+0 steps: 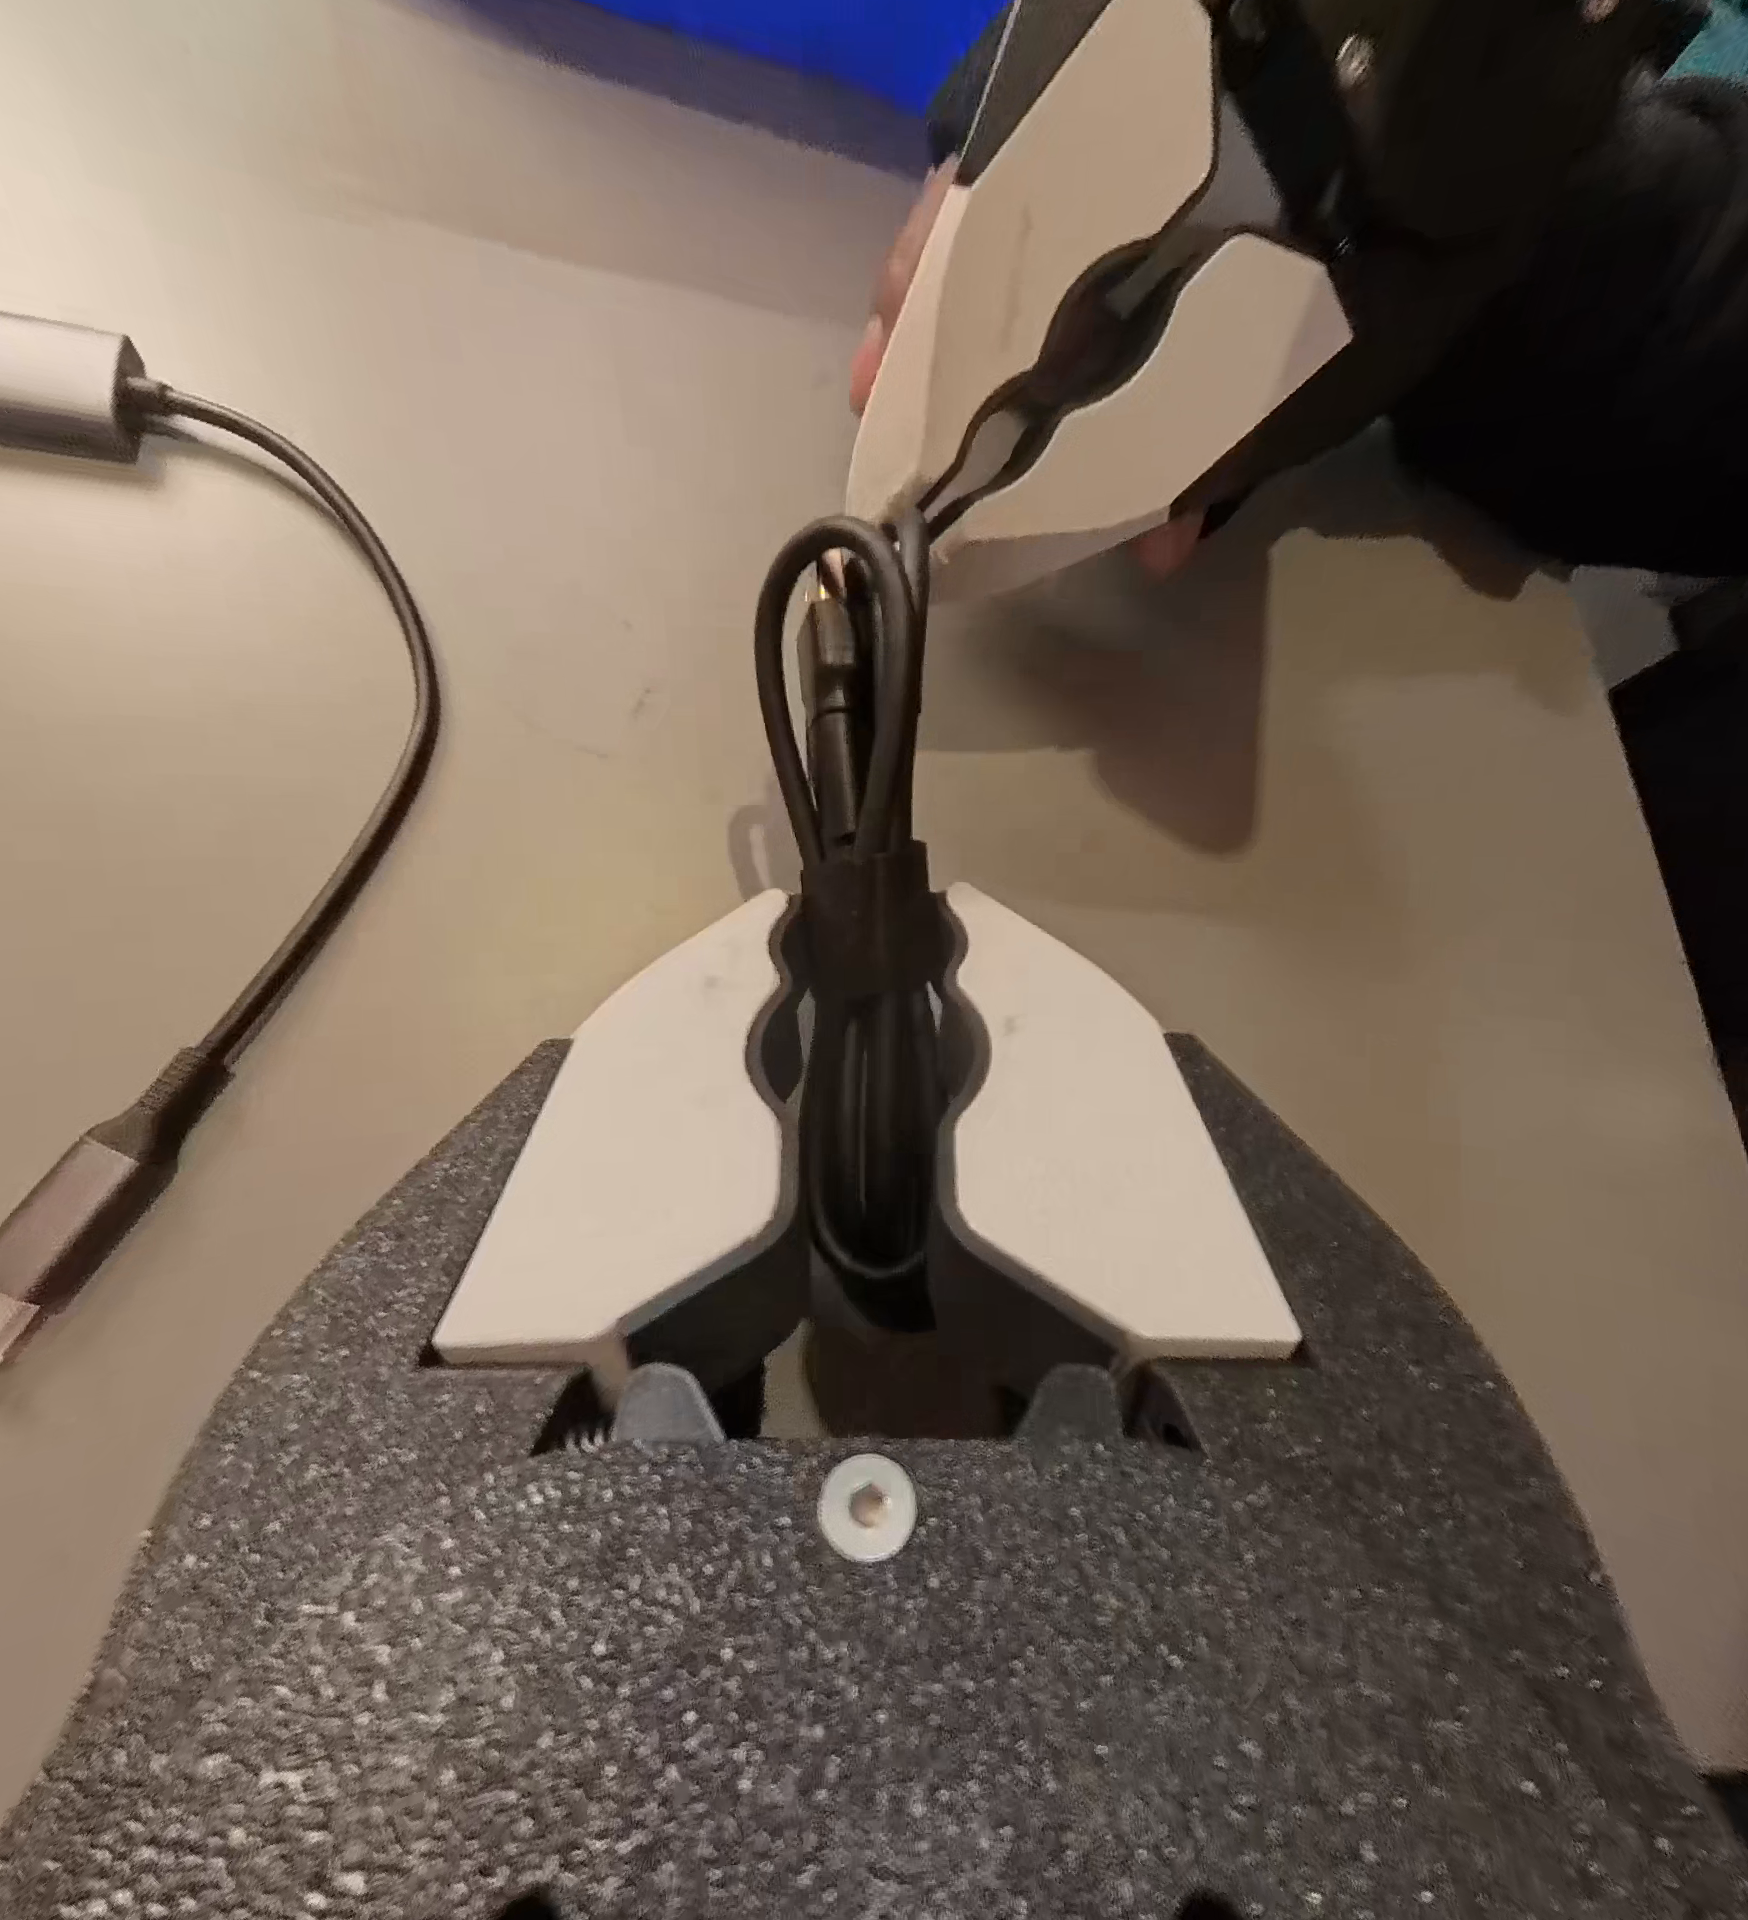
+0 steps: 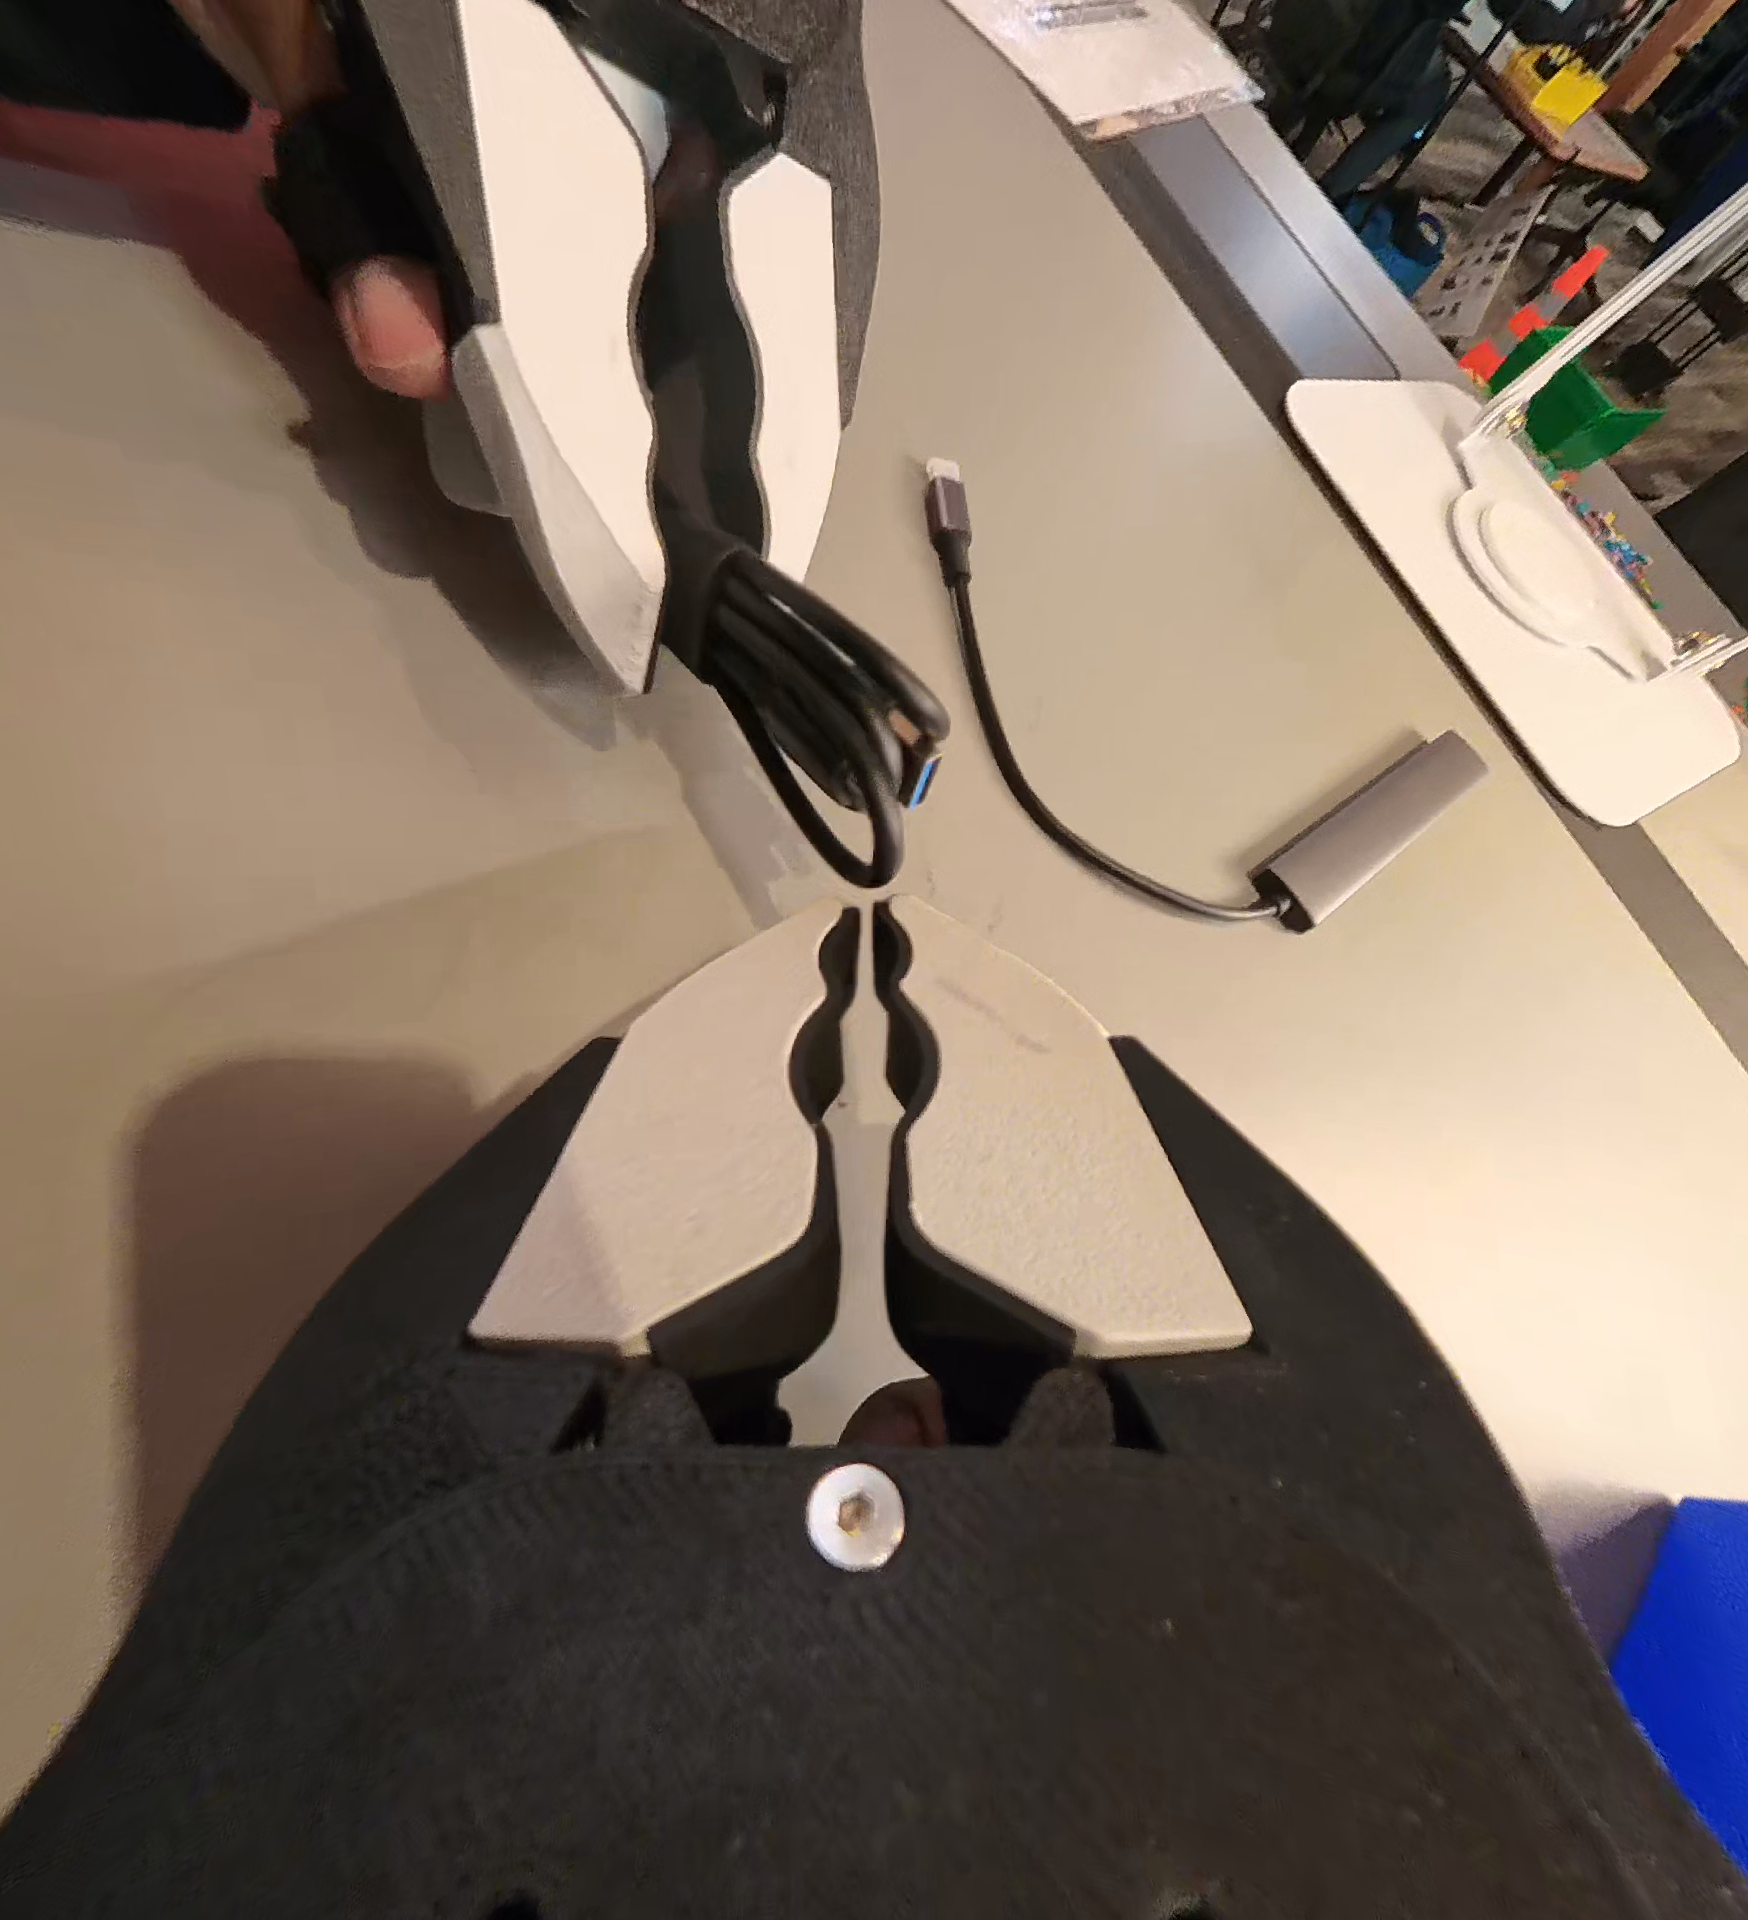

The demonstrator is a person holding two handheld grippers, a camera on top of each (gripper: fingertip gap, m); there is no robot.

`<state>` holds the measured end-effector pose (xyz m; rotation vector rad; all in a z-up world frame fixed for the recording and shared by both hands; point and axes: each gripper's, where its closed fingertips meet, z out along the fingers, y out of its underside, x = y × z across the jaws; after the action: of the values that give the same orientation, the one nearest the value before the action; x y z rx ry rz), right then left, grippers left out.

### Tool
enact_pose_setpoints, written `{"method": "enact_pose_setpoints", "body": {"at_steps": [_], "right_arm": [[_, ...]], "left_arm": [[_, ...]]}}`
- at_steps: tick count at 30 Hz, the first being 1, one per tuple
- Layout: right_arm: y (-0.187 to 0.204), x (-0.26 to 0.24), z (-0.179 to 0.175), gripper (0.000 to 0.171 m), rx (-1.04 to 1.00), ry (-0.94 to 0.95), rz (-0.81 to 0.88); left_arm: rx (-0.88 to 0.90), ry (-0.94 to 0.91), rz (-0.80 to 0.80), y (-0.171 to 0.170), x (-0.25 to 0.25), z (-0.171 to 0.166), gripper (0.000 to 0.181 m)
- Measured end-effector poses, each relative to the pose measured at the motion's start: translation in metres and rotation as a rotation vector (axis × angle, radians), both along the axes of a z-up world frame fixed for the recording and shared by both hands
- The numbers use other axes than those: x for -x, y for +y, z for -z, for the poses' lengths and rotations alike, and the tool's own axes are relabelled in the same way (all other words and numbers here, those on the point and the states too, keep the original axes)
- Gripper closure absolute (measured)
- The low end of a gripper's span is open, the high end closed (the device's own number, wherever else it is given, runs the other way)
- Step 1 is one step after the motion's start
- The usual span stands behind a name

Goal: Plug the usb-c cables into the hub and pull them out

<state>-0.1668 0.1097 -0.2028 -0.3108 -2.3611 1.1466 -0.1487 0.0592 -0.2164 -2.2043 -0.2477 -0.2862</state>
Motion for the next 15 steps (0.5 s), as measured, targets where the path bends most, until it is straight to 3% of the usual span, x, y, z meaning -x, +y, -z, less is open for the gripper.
{"method": "enact_pose_setpoints", "body": {"at_steps": [5, 9, 15], "right_arm": [[-0.008, 0.019, -0.015, 0.155, 0.057, 0.012, -0.016], [-0.026, 0.039, -0.031, 0.154, 0.136, 0.019, -0.038], [-0.061, 0.074, -0.056, 0.154, 0.349, 0.017, -0.050]], "left_arm": [[-0.180, -0.094, -0.058, -0.005, 0.012, -0.025, 0.159], [-0.407, -0.258, -0.127, -0.011, 0.027, -0.052, 0.159], [-0.542, -0.357, -0.177, -0.022, 0.041, -0.068, 0.159]]}}
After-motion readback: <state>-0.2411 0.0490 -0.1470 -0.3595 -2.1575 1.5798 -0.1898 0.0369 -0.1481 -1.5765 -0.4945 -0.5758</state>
